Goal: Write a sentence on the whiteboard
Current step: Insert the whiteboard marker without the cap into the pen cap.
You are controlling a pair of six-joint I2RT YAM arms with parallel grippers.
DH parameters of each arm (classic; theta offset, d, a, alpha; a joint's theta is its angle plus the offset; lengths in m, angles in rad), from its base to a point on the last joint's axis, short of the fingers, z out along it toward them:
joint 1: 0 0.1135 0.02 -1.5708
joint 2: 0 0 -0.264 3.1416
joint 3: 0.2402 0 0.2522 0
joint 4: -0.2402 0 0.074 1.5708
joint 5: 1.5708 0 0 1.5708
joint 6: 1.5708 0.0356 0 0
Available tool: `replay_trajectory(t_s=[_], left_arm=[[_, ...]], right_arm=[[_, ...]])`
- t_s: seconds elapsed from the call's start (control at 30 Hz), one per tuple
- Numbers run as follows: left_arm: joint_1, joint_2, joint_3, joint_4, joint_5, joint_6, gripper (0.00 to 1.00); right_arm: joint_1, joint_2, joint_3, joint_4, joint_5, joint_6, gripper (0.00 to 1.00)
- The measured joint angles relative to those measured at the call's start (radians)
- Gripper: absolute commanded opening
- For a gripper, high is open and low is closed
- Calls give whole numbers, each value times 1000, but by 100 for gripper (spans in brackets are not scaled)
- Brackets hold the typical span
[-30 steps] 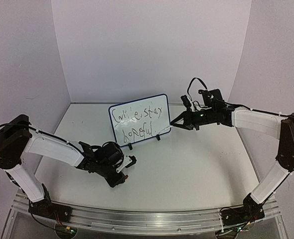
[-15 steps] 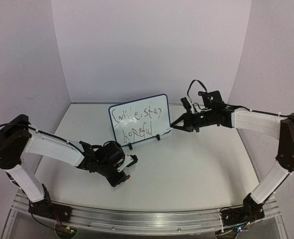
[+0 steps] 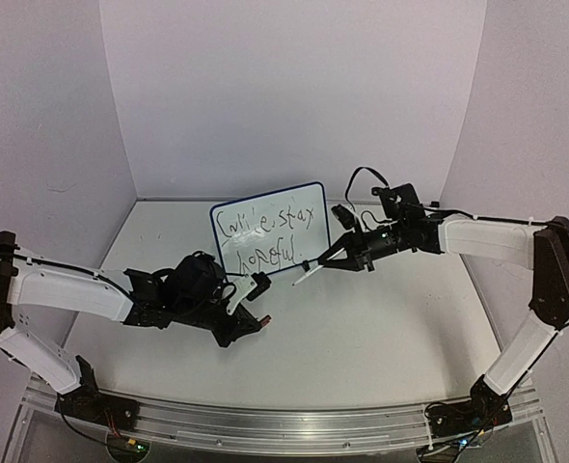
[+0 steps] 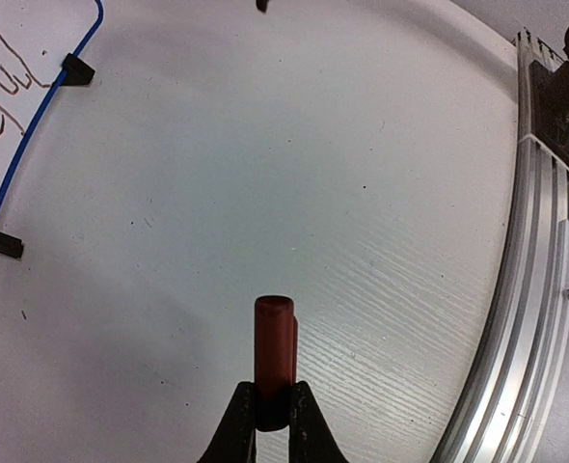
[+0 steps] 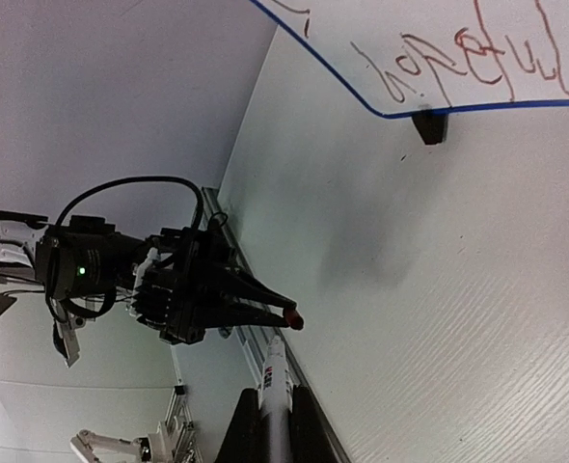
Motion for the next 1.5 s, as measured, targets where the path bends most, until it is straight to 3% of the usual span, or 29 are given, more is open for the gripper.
replay_trajectory(t_s=[0.37, 1.5], left_arm=[[0, -47, -27, 110, 70, -21, 0], [0, -83, -35, 129, 107, -46, 0]], right_arm=[[51, 21, 0, -1, -125, 35, 0], [92, 97, 28, -1, -120, 38, 0]])
